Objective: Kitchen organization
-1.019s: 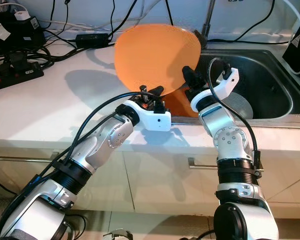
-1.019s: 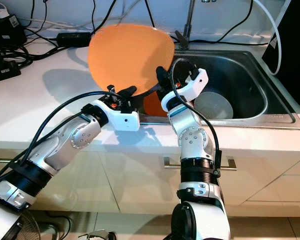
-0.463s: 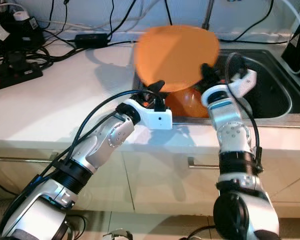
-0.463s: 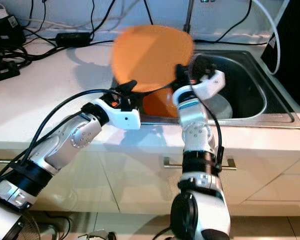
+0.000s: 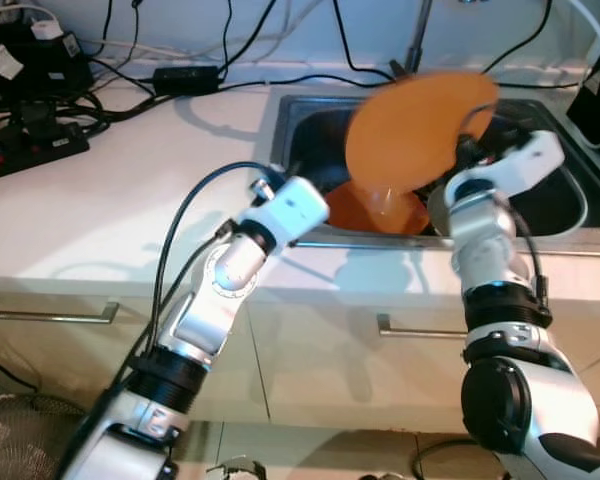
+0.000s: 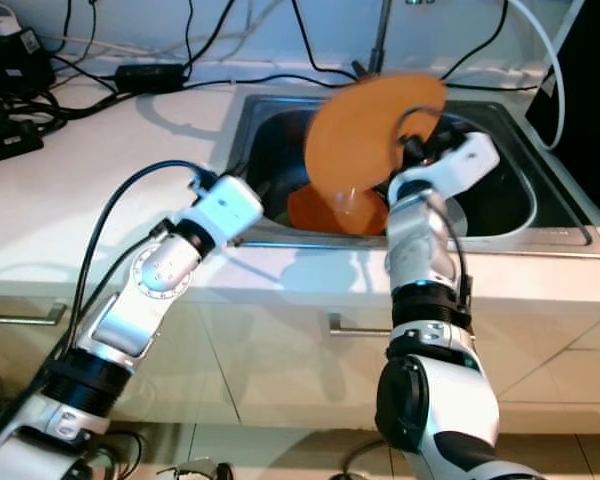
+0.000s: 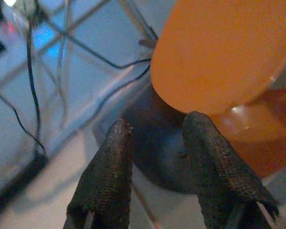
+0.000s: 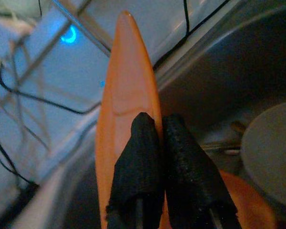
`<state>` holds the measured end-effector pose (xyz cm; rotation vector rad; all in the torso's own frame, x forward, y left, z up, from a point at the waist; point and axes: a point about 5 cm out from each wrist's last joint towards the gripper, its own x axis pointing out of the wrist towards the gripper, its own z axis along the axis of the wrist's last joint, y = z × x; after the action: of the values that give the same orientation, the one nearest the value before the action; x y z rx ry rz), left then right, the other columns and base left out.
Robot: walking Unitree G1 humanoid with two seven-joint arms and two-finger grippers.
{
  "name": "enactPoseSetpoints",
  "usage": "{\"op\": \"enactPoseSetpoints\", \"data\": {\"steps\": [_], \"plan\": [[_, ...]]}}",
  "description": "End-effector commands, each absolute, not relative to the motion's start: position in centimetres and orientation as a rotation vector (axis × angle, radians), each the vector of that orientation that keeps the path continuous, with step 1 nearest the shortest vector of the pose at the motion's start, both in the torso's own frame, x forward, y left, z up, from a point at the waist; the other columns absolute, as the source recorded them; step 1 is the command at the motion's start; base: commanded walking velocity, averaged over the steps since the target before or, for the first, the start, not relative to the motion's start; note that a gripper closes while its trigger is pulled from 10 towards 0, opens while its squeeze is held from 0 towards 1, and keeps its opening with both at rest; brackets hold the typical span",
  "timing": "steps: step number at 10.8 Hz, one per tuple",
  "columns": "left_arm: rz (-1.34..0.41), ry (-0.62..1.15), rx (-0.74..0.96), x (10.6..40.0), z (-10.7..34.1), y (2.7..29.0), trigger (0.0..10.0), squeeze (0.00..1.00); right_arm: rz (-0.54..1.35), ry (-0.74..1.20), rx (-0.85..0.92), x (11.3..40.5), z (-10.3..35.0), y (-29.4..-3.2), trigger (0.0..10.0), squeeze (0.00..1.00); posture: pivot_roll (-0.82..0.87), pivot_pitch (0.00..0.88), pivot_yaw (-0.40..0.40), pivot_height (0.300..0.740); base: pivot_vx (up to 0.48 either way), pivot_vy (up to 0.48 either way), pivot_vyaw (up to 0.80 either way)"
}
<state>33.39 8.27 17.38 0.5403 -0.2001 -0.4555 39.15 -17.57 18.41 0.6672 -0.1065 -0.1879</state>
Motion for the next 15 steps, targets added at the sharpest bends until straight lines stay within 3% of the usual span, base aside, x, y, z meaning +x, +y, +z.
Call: {"op": "enactPoseSetpoints", "data": {"steps": [1,2,4,9,10,11,12,15], "plan": [[-0.447,-0.158,0.458,33.3,17.4,8.8,10.0,0.00,-0.164,-0.168,0.576,39.5,20.1,-17.2,10.0,0.00,0.10,0.000,-0.001,0.740,0.000,0.000,0.00],[-0.455,-0.096,0.332,33.1,17.2,8.7,10.0,0.00,-0.124,-0.152,0.451,39.8,19.7,-16.4,10.0,0.00,0.11,0.000,-0.008,0.740,0.000,0.000,0.00],[-0.471,-0.058,0.293,32.8,17.5,8.5,10.0,0.00,-0.055,-0.058,0.298,40.2,18.2,-14.4,10.0,0.00,0.13,0.000,-0.018,0.740,0.000,0.000,0.00],[-0.495,0.018,0.271,31.8,17.0,8.1,10.0,0.00,0.017,0.066,0.260,39.9,15.5,-12.3,10.0,0.00,0.16,0.000,-0.032,0.740,0.000,0.000,0.00],[-0.506,0.032,0.272,31.6,16.8,7.8,10.0,0.00,0.038,0.082,0.242,39.7,15.0,-12.0,10.0,1.00,0.16,0.000,-0.032,0.740,0.000,0.000,0.00],[-0.509,0.036,0.273,31.5,16.7,7.7,10.0,0.00,0.046,0.079,0.242,39.6,14.9,-11.9,10.0,1.00,0.16,0.000,-0.031,0.740,0.000,0.000,0.00],[-0.505,0.043,0.274,31.5,16.6,7.7,10.0,0.00,0.057,0.073,0.240,39.5,14.7,-11.7,10.0,0.04,0.15,0.000,-0.027,0.740,0.000,0.000,0.00],[-0.494,0.041,0.282,31.6,16.5,7.8,10.0,0.00,0.031,0.083,0.202,39.4,14.2,-12.1,10.0,0.00,0.15,0.000,-0.021,0.740,0.000,0.000,0.00]]}}
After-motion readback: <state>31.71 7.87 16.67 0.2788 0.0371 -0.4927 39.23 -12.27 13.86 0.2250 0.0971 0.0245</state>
